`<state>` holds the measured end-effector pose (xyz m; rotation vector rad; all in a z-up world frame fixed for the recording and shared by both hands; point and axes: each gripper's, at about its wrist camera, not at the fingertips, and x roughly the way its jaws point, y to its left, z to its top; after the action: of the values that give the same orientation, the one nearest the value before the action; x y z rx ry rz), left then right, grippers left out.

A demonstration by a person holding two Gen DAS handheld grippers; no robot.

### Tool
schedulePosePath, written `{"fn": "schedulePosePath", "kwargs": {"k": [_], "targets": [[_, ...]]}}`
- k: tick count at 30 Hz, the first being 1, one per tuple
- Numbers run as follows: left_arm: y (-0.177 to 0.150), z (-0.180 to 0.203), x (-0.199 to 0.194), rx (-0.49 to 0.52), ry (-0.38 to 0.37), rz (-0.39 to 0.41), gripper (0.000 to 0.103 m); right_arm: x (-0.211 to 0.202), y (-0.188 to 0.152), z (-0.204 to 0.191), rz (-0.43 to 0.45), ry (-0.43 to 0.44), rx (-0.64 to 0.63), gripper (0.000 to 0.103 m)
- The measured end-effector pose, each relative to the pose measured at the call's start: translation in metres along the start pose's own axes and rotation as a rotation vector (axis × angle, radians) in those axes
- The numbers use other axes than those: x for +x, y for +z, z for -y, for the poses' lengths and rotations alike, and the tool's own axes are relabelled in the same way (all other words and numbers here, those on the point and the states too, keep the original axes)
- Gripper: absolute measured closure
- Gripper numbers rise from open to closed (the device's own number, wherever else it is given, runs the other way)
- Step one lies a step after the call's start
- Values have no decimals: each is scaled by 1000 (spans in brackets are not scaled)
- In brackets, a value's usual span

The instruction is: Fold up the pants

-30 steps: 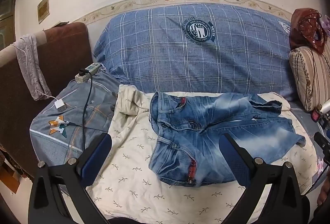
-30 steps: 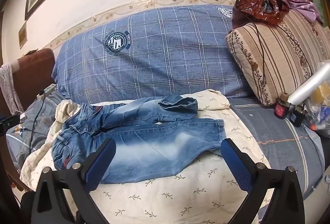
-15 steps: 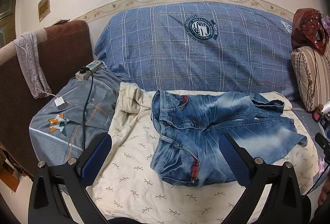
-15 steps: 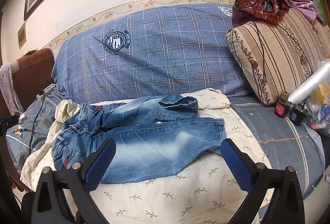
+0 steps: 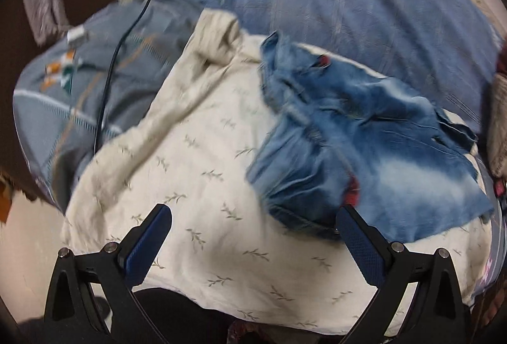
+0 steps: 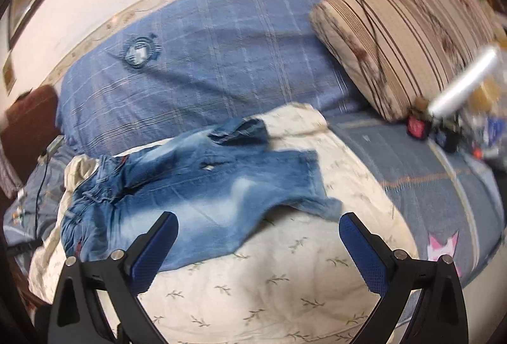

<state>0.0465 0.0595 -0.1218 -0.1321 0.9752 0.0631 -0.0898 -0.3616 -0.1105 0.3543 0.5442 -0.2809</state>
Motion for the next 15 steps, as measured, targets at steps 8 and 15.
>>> {"fn": "schedulePosePath", "kwargs": {"k": [8, 15], "targets": [[4, -1, 33, -86, -102, -85, 14, 38, -5, 58, -69, 119, 302, 3], [6, -1, 70, -176, -186, -163, 40, 81, -4, 77, -141, 293, 541, 14]]}}
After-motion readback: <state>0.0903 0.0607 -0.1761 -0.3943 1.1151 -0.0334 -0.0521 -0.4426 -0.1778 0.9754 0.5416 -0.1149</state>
